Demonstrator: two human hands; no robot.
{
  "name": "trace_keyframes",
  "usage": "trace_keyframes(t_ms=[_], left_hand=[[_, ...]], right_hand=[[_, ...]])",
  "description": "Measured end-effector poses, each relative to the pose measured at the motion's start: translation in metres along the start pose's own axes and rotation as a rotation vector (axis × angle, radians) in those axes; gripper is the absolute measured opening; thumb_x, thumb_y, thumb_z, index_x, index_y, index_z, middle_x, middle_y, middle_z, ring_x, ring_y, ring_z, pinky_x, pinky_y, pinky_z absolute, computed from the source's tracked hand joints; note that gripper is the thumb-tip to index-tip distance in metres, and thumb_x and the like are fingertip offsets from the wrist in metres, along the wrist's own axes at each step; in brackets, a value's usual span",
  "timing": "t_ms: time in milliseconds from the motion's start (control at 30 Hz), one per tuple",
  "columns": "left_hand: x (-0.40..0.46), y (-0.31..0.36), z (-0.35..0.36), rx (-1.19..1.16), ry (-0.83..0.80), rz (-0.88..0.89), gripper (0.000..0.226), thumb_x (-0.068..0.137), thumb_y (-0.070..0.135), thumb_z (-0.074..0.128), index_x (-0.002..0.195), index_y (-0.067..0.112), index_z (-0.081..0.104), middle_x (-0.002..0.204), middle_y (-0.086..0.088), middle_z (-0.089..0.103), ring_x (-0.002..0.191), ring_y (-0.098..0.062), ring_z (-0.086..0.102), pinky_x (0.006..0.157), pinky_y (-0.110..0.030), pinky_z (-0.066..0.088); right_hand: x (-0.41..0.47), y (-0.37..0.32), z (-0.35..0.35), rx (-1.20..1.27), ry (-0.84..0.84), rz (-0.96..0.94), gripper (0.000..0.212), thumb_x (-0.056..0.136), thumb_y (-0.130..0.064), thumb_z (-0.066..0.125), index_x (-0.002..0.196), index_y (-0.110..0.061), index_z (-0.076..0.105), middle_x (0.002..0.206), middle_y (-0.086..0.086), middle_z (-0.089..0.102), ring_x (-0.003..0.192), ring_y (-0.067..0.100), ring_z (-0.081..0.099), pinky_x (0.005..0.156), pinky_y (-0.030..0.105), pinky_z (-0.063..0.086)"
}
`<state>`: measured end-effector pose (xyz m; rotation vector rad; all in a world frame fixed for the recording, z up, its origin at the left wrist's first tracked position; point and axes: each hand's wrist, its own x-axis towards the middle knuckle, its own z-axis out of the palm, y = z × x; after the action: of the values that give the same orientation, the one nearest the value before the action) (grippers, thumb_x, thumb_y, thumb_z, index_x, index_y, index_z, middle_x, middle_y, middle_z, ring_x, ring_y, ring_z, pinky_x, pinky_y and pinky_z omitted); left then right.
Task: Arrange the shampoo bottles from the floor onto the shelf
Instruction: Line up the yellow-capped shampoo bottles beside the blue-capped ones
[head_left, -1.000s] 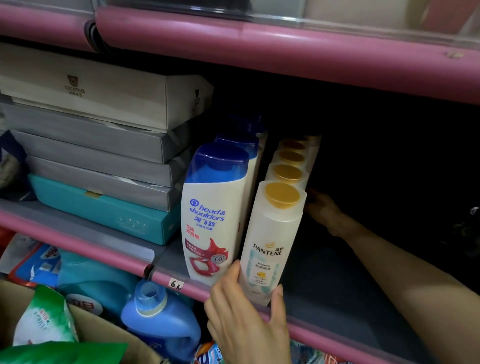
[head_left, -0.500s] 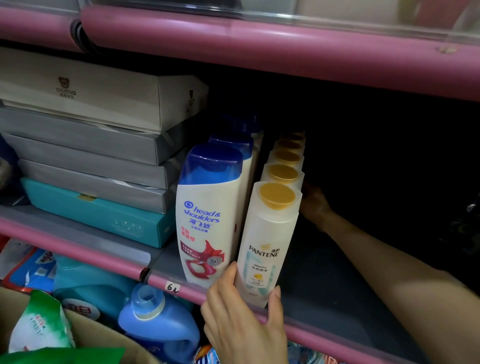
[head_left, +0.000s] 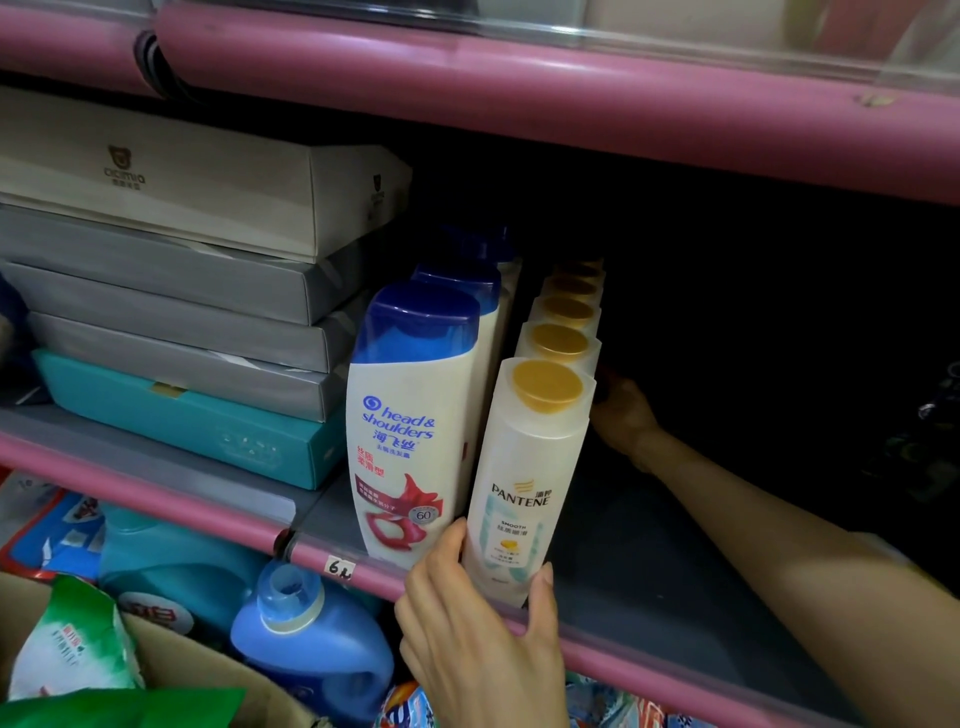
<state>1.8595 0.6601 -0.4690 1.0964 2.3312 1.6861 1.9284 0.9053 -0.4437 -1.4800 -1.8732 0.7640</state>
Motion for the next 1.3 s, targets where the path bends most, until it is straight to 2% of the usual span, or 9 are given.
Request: trace_keyframes(t_ms=[267, 367, 533, 700, 800, 933, 1033, 1133, 1300], left_hand=[[-0.003, 0.01, -0.013, -0.057, 0.023, -0.067, 0.069, 0.062, 0.024, 0.085, 0.123, 0.013, 0.053, 0.116, -0.009, 0.054, 0.109, -0.03, 0.046, 0.087, -0.043, 0.034], [-0.005, 0.013, -0.024, -0.076, -0.018, -0.043, 0.066, 0.069, 0.026, 0.08, 0.125, 0.013, 0.049, 0.122, -0.009, 0.051, 0.114, -0.027, 0.042, 0.09, -0.037, 0.031], [-0.015, 0.007, -0.043, -0.127, -0.144, -0.009, 0.049, 0.078, 0.023, 0.072, 0.121, 0.014, 0.049, 0.119, -0.007, 0.049, 0.11, -0.023, 0.041, 0.093, -0.03, 0.029], [-0.028, -0.005, -0.055, -0.239, -0.332, -0.09, 0.032, 0.085, 0.02, 0.064, 0.113, 0.016, 0.05, 0.112, -0.003, 0.056, 0.105, -0.024, 0.054, 0.097, -0.042, 0.042], [-0.045, -0.019, -0.056, -0.245, -0.435, -0.112, 0.028, 0.085, 0.021, 0.064, 0.108, 0.016, 0.049, 0.101, 0.0, 0.06, 0.097, -0.018, 0.058, 0.087, -0.028, 0.044], [-0.068, -0.057, -0.057, -0.068, -0.658, -0.137, 0.024, 0.086, 0.026, 0.064, 0.105, 0.016, 0.053, 0.083, 0.009, 0.057, 0.087, -0.015, 0.058, 0.072, -0.022, 0.038], [-0.084, -0.103, -0.063, 0.232, -0.886, -0.14, 0.026, 0.087, 0.028, 0.061, 0.108, 0.013, 0.054, 0.1, -0.004, 0.066, 0.098, -0.024, 0.061, 0.079, -0.029, 0.043], [-0.095, -0.155, -0.075, 0.561, -1.112, -0.121, 0.036, 0.087, 0.03, 0.06, 0.115, 0.01, 0.053, 0.121, -0.015, 0.06, 0.111, -0.03, 0.057, 0.089, -0.033, 0.044], [-0.113, -0.23, -0.093, 0.789, -1.118, -0.261, 0.041, 0.086, 0.028, 0.06, 0.123, 0.013, 0.05, 0.127, -0.013, 0.054, 0.118, -0.03, 0.051, 0.097, -0.037, 0.041]], right_hand=[[-0.07, -0.004, -0.041, -0.088, -0.038, -0.005, 0.038, 0.088, -0.015, 0.064, 0.124, -0.02, 0.053, 0.114, -0.002, 0.059, 0.096, 0.009, 0.055, 0.063, 0.007, 0.039], [-0.113, -0.011, -0.057, -0.01, -0.038, -0.019, 0.028, 0.087, -0.015, 0.066, 0.112, -0.023, 0.057, 0.107, -0.001, 0.063, 0.094, 0.012, 0.061, 0.073, 0.016, 0.047], [-0.193, -0.026, -0.068, 0.102, -0.028, -0.067, 0.022, 0.087, -0.012, 0.065, 0.103, -0.025, 0.06, 0.097, -0.009, 0.066, 0.093, 0.003, 0.063, 0.077, 0.013, 0.047], [-0.264, -0.033, -0.057, 0.28, 0.005, -0.087, 0.025, 0.088, -0.003, 0.06, 0.105, -0.021, 0.059, 0.099, -0.003, 0.068, 0.092, 0.005, 0.064, 0.078, 0.014, 0.049], [-0.297, -0.023, -0.033, 0.344, 0.003, -0.053, 0.028, 0.087, 0.0, 0.058, 0.108, -0.018, 0.056, 0.096, 0.003, 0.068, 0.083, 0.01, 0.063, 0.075, 0.017, 0.05], [-0.327, 0.01, 0.017, 0.329, -0.079, 0.08, 0.025, 0.087, -0.001, 0.057, 0.109, -0.014, 0.054, 0.083, 0.002, 0.064, 0.071, 0.009, 0.059, 0.067, 0.02, 0.048], [-0.344, 0.045, 0.056, 0.171, -0.199, 0.205, 0.027, 0.087, -0.007, 0.057, 0.114, -0.011, 0.055, 0.091, 0.004, 0.065, 0.079, 0.017, 0.062, 0.074, 0.029, 0.048], [-0.355, 0.082, 0.081, 0.034, -0.316, 0.289, 0.03, 0.087, -0.009, 0.057, 0.117, -0.01, 0.054, 0.091, 0.005, 0.068, 0.082, 0.019, 0.06, 0.072, 0.026, 0.044], [-0.371, 0.123, 0.106, -0.225, -0.429, 0.4, 0.033, 0.09, -0.017, 0.052, 0.123, -0.012, 0.052, 0.114, 0.014, 0.065, 0.109, 0.031, 0.059, 0.088, 0.035, 0.045]])
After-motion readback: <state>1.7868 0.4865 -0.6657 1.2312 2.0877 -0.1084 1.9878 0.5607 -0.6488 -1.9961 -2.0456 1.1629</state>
